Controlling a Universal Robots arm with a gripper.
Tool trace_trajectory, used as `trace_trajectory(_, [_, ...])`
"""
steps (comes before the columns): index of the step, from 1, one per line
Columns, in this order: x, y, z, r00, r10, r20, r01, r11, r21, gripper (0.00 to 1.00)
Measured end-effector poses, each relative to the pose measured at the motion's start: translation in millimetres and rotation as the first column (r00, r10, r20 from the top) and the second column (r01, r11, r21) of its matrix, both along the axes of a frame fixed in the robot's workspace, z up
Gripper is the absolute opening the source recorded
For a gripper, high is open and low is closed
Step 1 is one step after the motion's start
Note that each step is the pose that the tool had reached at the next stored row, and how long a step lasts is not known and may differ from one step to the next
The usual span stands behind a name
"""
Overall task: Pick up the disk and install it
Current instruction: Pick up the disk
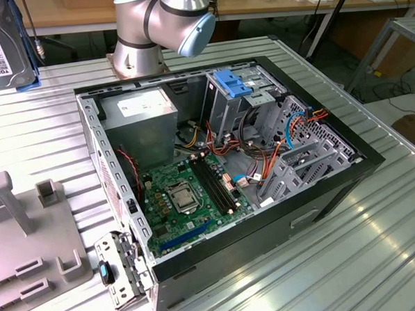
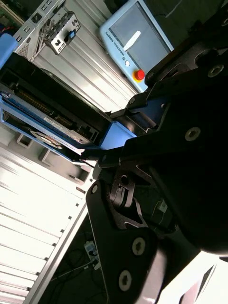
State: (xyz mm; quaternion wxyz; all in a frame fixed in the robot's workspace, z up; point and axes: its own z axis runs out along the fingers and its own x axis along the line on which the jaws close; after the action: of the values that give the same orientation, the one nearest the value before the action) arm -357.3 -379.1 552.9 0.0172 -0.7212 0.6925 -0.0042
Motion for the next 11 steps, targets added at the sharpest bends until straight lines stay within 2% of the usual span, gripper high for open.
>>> trace_trajectory(11, [8.3,0.0,0.0,1.0,0.0,0.0056,0.0,1.0,0.0,0.37])
